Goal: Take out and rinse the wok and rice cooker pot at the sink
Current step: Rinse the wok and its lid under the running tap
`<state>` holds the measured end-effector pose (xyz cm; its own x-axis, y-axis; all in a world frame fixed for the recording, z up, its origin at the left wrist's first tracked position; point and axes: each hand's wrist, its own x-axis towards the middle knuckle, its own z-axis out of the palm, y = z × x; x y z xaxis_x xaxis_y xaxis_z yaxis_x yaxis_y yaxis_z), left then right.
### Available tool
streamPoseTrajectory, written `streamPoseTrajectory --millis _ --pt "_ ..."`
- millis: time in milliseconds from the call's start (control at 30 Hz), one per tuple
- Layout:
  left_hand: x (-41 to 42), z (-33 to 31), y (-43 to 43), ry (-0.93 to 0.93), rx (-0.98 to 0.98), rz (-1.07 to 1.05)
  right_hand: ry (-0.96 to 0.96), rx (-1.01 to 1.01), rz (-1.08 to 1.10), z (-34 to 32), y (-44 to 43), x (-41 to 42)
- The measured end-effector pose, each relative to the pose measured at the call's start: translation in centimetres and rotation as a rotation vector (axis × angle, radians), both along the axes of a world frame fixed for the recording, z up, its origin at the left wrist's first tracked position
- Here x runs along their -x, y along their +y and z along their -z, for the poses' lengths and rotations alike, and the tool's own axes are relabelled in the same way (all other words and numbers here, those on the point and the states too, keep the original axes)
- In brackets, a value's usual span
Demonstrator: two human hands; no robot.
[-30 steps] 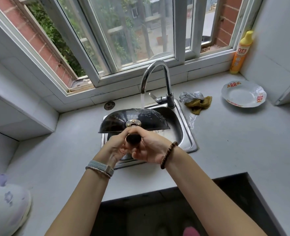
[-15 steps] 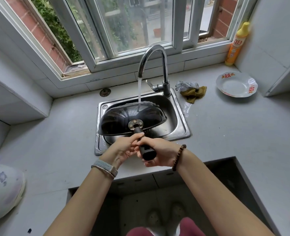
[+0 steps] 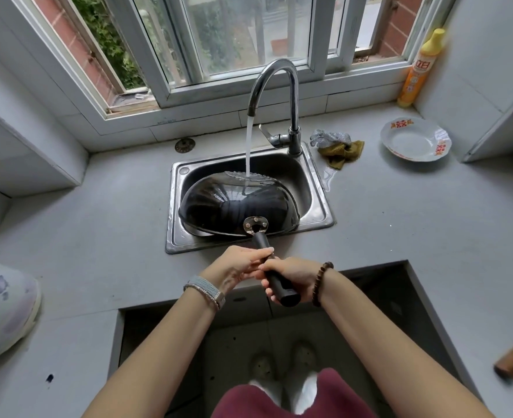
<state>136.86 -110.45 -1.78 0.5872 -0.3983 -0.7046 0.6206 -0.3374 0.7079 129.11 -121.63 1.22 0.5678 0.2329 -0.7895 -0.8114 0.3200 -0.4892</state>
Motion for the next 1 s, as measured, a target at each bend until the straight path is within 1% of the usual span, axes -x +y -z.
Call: streamPoseTrajectory --millis 133,233,367,567,833,1000 --pt "0.4 0.8 0.1 0.003 -0.005 0.005 0.038 -0.019 0.054 0.9 0.7 0.5" --pt "0.9 1.9 0.2 -0.011 -0.048 0.026 0.075 0.028 0.038 2.0 1.1 0.8" --pt "1.8 3.5 0.6 0.013 -0.058 0.041 0.120 0.104 0.007 3.2 1.7 1.6" --pt "2.1 4.4 0.9 0.006 -0.063 0.058 0.121 0.202 0.075 4.7 2.4 1.8" --pt "2.4 4.2 0.8 -0.048 -0.109 0.094 0.059 0.371 0.141 6.7 3.5 2.1" --pt "3.0 4.8 0.9 -0.072 -0.121 0.089 0.029 0.400 0.135 7.6 3.6 2.9"
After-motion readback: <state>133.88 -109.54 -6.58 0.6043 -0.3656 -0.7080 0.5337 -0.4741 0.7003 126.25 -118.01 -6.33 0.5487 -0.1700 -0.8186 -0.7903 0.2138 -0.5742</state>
